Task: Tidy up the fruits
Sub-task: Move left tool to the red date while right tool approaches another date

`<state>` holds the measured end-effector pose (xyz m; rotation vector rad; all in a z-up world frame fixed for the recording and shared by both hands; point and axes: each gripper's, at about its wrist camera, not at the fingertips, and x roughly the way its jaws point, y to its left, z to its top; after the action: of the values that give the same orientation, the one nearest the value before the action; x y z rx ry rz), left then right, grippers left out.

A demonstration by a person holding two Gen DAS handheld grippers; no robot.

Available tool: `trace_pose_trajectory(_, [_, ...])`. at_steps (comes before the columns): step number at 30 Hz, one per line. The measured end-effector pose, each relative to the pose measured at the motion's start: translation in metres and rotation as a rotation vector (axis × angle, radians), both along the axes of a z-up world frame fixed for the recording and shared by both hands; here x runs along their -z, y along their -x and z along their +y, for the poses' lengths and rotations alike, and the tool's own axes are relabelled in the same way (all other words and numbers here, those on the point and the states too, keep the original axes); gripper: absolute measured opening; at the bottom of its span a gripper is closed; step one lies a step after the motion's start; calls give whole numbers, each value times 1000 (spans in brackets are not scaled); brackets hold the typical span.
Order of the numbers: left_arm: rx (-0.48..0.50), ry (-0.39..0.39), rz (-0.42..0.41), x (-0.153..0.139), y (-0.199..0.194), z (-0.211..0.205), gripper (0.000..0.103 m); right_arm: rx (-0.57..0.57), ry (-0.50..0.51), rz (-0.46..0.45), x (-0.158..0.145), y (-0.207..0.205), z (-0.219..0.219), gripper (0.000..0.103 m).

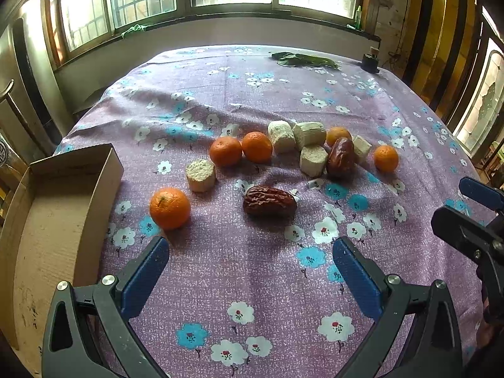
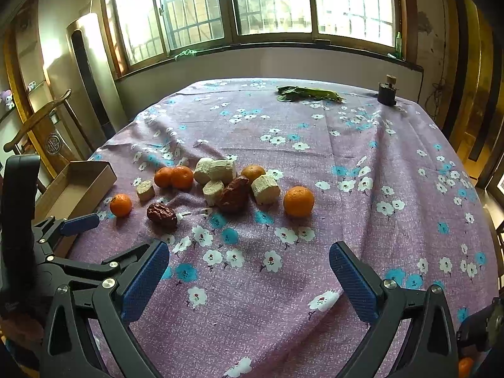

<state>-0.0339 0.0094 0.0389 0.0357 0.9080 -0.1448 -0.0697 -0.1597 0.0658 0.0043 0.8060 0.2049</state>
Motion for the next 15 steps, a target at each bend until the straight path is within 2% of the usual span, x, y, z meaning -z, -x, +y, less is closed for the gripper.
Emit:
trace_pose_trajectory(8, [5, 23, -9, 1, -21, 2, 103, -8, -7, 19, 7, -8, -3, 103])
trace_pose_trajectory(12, [20, 19, -1, 4, -31, -2, 96, -6, -11, 25, 9, -13, -6, 103])
trace_pose_trajectory(15, [23, 10, 9, 9, -38, -4, 94, -6, -19, 34, 11, -17, -9, 102])
